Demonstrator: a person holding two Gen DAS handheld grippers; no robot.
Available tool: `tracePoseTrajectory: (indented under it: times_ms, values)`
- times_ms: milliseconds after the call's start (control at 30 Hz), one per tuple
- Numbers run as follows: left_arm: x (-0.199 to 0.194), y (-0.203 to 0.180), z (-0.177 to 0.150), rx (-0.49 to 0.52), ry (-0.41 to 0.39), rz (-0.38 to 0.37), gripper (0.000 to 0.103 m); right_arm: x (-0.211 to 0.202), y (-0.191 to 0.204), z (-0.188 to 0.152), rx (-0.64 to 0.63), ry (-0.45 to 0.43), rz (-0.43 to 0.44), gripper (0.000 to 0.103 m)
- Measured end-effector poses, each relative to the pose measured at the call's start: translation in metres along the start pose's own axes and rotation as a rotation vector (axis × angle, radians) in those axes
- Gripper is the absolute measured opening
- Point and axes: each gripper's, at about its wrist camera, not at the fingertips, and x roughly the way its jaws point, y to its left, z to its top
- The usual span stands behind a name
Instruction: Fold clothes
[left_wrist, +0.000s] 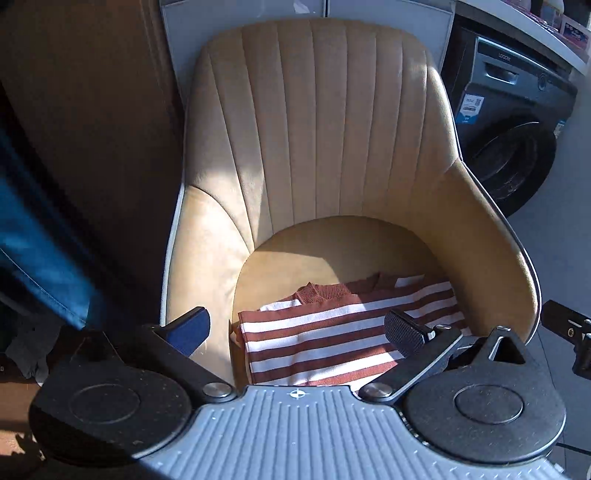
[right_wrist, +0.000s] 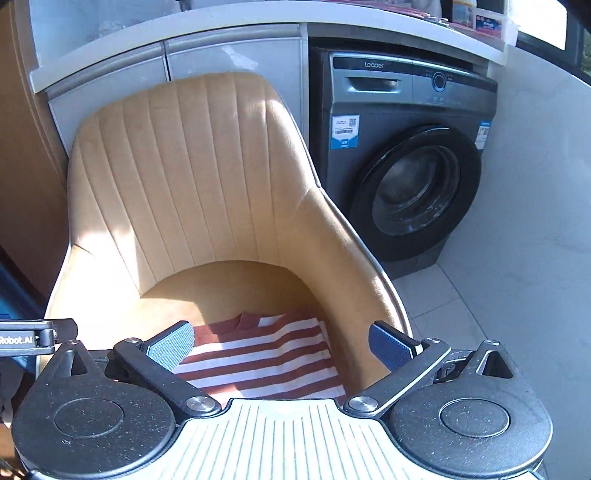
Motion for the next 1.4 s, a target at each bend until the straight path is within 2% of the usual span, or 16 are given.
tracePoseTrajectory:
  times_ms: [167,333,467,600,733,900,1133,1300,1400]
  values:
    - [-0.056,0.015,-0.026,0.031,-0.011,-0.058,0.103,-0.073,0.008,-0.020,0.072,-0.014,-0.047,0.102]
    - [-0.100,0.032,-0.073,-0.001,0.056,-0.145,0.103,-0.139,0.025,-0.058,0.094,0.002,-0.087,0.102]
    - [-0.133,0.024,-0.110,0.086,0.048,-0.119,0.103,-0.188,0.039,-0.086,0.066,-0.010,-0.116,0.102]
    - [-0.162,0.020,-0.127,0.092,0.072,-0.157,0.103,-0.227,0.047,-0.108,0.070,0.001,-0.143,0.102]
    - [-0.190,0.019,-0.137,0.101,0.047,-0.171,0.103,-0.265,0.055,-0.124,0.070,-0.019,-0.148,0.102]
    - [-0.211,0.018,-0.142,0.114,0.027,-0.165,0.103,-0.286,0.058,-0.132,0.053,-0.031,-0.153,0.102]
    - [-0.215,0.023,-0.138,0.045,0.024,-0.133,0.103,-0.285,0.053,-0.127,0.078,-0.022,-0.166,0.102]
    - [-0.212,0.011,-0.145,0.082,0.044,-0.121,0.103,-0.285,0.047,-0.127,0.096,-0.018,-0.162,0.102]
    - [-0.212,0.012,-0.147,0.064,0.049,-0.126,0.103,-0.280,0.045,-0.127,0.090,-0.004,-0.169,0.102]
